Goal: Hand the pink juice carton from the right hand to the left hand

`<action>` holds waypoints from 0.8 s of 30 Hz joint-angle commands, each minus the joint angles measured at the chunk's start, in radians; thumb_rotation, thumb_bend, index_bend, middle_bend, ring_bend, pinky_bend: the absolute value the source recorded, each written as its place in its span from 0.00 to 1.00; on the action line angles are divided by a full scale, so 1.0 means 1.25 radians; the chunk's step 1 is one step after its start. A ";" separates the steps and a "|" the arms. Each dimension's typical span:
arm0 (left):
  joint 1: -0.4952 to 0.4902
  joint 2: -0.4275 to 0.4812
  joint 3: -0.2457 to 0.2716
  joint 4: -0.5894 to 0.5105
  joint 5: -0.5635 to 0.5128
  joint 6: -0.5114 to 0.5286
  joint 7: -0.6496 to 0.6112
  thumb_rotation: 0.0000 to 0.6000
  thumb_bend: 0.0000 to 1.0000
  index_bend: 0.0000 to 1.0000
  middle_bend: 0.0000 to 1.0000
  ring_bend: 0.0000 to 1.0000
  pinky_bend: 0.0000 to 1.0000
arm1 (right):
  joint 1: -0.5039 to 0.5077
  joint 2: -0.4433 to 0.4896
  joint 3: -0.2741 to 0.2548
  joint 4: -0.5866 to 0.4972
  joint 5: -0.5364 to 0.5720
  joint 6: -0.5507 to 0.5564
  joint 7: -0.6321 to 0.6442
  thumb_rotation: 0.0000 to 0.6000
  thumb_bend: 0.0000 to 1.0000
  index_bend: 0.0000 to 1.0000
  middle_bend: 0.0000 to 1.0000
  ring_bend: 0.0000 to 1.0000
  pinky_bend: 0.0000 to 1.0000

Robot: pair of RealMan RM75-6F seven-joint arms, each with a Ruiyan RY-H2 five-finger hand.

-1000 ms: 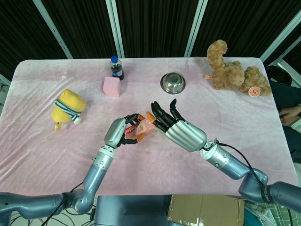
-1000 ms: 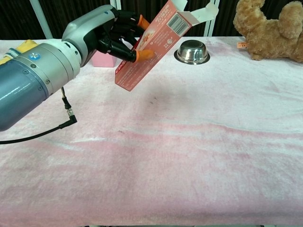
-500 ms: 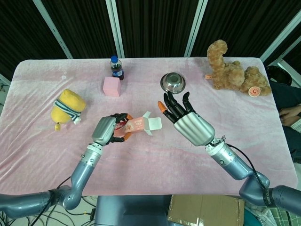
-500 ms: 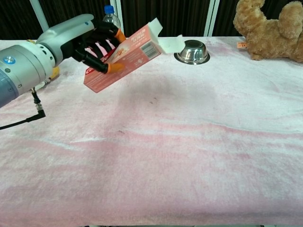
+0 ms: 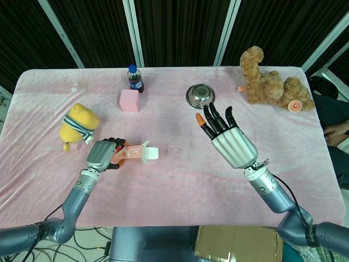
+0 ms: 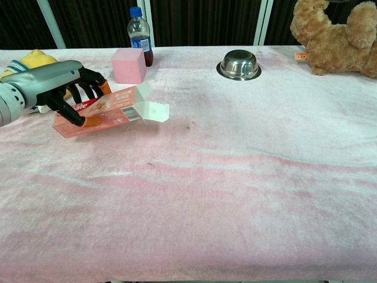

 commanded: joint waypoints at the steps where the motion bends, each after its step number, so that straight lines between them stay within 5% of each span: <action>1: 0.002 -0.002 0.006 0.008 -0.005 -0.001 0.013 1.00 0.19 0.25 0.26 0.16 0.24 | -0.006 -0.003 -0.004 0.003 0.005 0.005 0.006 1.00 0.24 0.07 0.10 0.05 0.30; 11: 0.020 -0.003 0.001 -0.022 -0.005 0.038 0.025 1.00 0.17 0.22 0.20 0.13 0.18 | -0.050 -0.005 -0.026 0.021 0.036 0.038 0.047 1.00 0.24 0.07 0.10 0.05 0.27; 20: 0.090 0.092 0.064 -0.087 0.203 0.160 -0.060 1.00 0.14 0.15 0.10 0.08 0.13 | -0.191 0.017 -0.084 -0.021 0.148 0.112 0.259 1.00 0.17 0.00 0.04 0.01 0.16; 24: 0.137 0.143 0.113 -0.087 0.301 0.235 -0.090 1.00 0.04 0.07 0.03 0.03 0.07 | -0.265 0.057 -0.124 -0.066 0.209 0.118 0.400 1.00 0.13 0.00 0.00 0.00 0.10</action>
